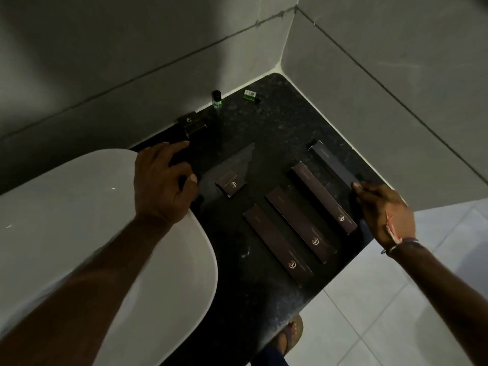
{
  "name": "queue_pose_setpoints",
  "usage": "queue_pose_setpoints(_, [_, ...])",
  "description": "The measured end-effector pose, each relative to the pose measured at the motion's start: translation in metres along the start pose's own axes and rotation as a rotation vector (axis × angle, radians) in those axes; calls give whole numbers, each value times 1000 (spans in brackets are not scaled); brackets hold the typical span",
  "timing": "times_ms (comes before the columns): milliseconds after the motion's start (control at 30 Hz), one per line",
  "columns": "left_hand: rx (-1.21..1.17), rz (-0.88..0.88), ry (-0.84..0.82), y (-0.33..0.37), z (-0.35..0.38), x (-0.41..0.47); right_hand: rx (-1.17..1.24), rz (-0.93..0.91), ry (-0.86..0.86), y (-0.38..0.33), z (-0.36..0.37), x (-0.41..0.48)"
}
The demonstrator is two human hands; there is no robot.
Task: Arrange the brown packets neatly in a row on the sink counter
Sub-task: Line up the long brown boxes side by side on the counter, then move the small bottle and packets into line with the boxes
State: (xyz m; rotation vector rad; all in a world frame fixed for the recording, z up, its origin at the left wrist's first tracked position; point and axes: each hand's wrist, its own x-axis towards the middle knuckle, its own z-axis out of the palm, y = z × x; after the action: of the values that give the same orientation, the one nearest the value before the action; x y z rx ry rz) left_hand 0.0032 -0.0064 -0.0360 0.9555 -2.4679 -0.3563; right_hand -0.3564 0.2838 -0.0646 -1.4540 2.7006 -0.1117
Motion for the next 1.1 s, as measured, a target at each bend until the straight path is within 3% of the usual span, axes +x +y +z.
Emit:
queue_pose_setpoints(667, [-14,-4,22,-2,1,0,37,-17,31,4,2,-8])
queue_pose_setpoints(833, [-28,-20,29,1,1,0,168,106,236,-33,-24,-8])
queue_pose_setpoints(1100, [-28,-18,19,2,0,0,247,-245,-114,-185,-4,30])
